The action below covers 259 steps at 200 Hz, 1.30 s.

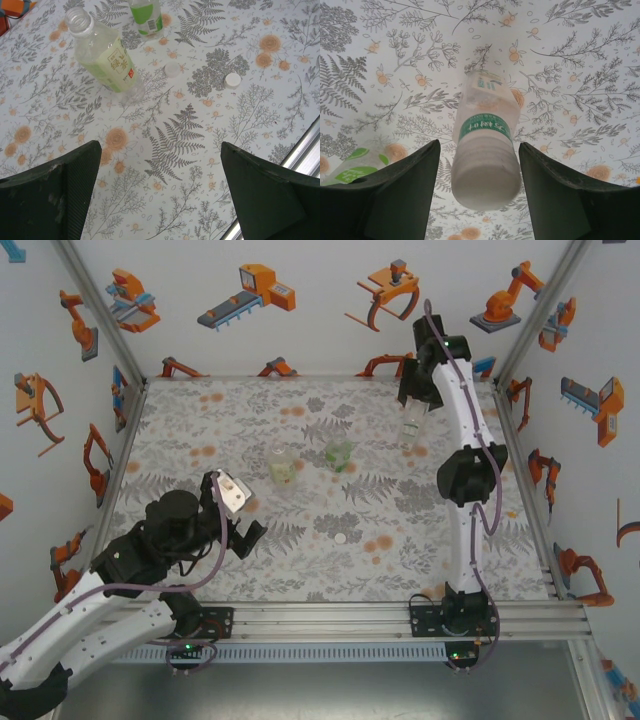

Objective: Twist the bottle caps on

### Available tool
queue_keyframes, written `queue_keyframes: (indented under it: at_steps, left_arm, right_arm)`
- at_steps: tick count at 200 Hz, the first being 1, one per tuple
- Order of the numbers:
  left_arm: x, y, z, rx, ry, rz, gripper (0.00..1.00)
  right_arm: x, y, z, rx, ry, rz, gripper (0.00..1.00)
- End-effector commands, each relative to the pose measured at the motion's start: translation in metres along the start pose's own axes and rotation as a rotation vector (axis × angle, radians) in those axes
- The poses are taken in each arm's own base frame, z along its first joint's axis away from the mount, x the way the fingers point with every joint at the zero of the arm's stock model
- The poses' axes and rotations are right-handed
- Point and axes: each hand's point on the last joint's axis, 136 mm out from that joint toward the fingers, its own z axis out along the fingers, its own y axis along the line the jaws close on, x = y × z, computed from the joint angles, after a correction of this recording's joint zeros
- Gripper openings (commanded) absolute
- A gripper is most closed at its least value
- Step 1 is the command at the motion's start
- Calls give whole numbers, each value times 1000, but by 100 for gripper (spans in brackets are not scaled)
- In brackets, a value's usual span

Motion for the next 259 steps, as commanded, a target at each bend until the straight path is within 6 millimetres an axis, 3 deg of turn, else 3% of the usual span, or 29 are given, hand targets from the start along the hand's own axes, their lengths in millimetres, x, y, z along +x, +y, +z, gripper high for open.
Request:
queue_keyframes:
  at_steps: [1,37,75,92,119,159,187,212,259]
  left_arm:
    - [4,0,1,0,10,14,96]
    - [4,0,1,2,7,14,96]
    - [4,0,1,-1,10,14,96]
    - [4,0,1,-1,10,14,96]
    - [4,0,1,-2,10,16,96]
    - [5,0,0,-3,9,17,96]
    - [4,1,-1,-5,4,18,96]
    - [5,1,-1,-8,4,20,96]
    - [6,2,0,-14,8,23,96]
  right_arm:
    - [-12,-6,-51,-13,-80,-6,61]
    - [-14,-2,-91,-30,-140,-35,60]
    - [0,13,-126,-45,-168,-133,59]
    - [11,31,-133,-100,-166,-189,58]
    - [31,77,-135,-248,-179,-303,58]
    - [68,144,-118,-409,-139,-476,62]
    - [91,178,-94,-462,-105,-623,74]
    - [105,194,-67,-478,-114,-701,94]
    - [136,213,-20,-569,-32,-723,90]
